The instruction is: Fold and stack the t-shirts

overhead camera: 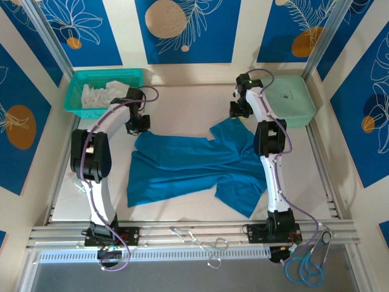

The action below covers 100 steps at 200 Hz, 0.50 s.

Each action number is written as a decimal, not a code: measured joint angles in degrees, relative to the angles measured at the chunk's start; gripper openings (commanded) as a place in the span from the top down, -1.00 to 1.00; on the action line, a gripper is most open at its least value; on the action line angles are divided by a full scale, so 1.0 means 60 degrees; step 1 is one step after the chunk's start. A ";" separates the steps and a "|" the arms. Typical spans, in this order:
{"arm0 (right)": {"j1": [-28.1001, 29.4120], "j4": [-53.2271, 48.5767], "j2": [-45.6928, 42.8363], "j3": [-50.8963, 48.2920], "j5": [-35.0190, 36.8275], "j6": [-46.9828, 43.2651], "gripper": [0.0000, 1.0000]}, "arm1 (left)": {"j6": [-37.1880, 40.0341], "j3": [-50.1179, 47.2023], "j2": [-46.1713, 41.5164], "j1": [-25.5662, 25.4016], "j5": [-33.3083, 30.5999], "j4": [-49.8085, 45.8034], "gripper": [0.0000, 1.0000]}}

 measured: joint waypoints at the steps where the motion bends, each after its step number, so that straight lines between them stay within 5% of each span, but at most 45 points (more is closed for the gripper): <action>1: 0.0000 0.0000 0.0000 0.0000 0.0007 0.0004 0.37 | 0.0004 0.0000 0.0000 0.0000 0.0000 0.0000 1.00; 58: 0.0018 -0.0087 0.0015 0.0051 0.0321 -0.0240 1.00 | -0.0040 -0.0004 0.0000 -0.0044 -0.0004 0.0004 1.00; 100: 0.0157 -0.0055 -0.0397 -0.0528 0.0262 -0.0215 1.00 | -0.0062 -0.0135 -0.0470 -0.0047 0.0211 0.0084 1.00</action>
